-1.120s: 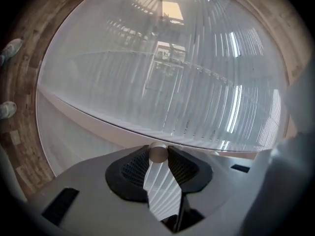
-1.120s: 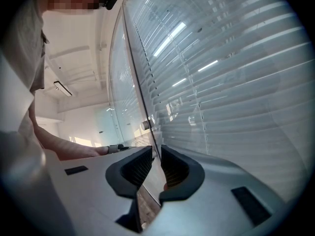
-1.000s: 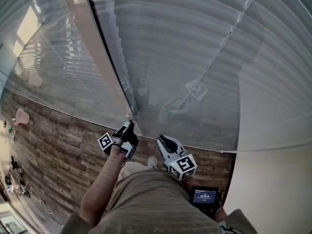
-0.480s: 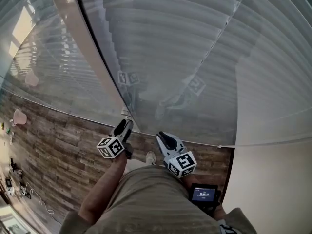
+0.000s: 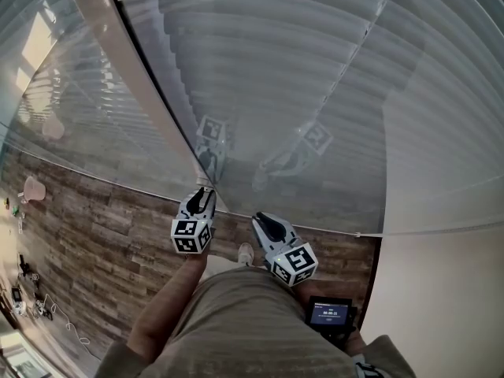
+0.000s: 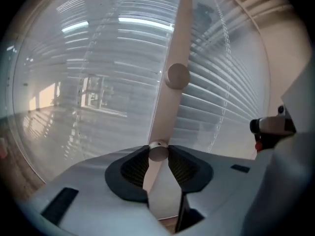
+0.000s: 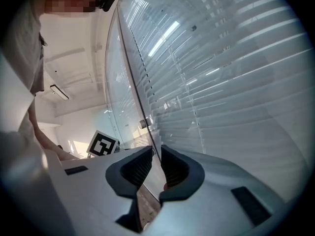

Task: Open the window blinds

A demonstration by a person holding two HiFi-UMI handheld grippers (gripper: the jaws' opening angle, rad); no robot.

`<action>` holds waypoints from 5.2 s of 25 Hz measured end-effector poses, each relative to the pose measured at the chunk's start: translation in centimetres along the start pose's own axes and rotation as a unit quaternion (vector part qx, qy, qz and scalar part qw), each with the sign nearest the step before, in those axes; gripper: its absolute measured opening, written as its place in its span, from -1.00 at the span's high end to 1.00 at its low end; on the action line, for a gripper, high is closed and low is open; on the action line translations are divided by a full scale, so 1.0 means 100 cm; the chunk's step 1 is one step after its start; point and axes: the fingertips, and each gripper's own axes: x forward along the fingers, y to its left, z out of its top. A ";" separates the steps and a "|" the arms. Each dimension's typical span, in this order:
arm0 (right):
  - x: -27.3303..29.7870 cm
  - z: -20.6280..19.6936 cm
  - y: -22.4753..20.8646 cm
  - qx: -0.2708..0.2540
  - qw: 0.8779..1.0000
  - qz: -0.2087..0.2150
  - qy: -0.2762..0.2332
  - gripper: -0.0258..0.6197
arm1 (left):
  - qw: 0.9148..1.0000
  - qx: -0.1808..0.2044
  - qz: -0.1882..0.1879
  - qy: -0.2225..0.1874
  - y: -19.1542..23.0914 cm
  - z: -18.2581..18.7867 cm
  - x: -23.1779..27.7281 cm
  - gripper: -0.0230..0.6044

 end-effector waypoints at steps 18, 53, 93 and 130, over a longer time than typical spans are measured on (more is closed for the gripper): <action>-0.001 0.008 0.002 0.001 1.000 -0.001 0.003 0.76 | 0.960 -0.262 -0.091 -0.025 0.006 0.006 0.000 0.50; -0.006 -0.009 0.007 -0.004 1.000 -0.002 0.000 0.76 | 0.716 -0.665 -0.186 -0.099 0.011 -0.012 0.001 0.50; 0.005 0.012 -0.003 -0.004 1.000 -0.002 0.002 0.76 | 0.988 -0.141 -0.040 0.037 0.009 0.004 0.000 0.50; -0.008 0.029 -0.005 -0.020 1.000 -0.010 0.004 0.76 | 0.828 -0.526 -0.191 0.006 -0.004 0.013 -0.005 0.50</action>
